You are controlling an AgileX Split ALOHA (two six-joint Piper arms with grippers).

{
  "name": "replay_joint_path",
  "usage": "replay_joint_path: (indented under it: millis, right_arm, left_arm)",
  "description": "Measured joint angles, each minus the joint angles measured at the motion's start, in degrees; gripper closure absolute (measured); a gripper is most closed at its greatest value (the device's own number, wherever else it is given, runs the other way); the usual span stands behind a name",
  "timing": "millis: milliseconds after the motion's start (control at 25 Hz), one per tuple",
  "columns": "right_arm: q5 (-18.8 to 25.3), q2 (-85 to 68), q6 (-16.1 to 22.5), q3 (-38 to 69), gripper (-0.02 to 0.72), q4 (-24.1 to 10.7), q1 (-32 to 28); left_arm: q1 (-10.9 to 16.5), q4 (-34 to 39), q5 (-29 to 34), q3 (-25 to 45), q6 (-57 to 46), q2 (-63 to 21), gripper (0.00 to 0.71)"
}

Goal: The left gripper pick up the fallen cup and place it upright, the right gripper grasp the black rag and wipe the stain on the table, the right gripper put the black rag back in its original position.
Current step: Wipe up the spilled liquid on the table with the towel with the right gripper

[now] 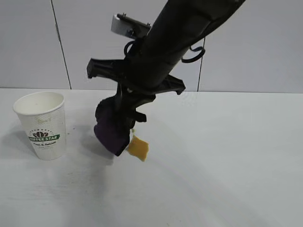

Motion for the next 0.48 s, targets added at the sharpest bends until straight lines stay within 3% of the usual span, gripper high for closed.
replay_joint_path:
  millis: [280,480]
  right_arm:
    - [1.26,5.03,2.09,0.0,0.66,-1.61,0.0]
    - [5.65,4.86,3.39,0.0,0.66,-6.2,-1.99]
  left_arm:
    - [0.0,0.0,0.0,0.0,0.0,0.0,0.023]
    - [0.0,0.0,0.0,0.0,0.0,0.0,0.023]
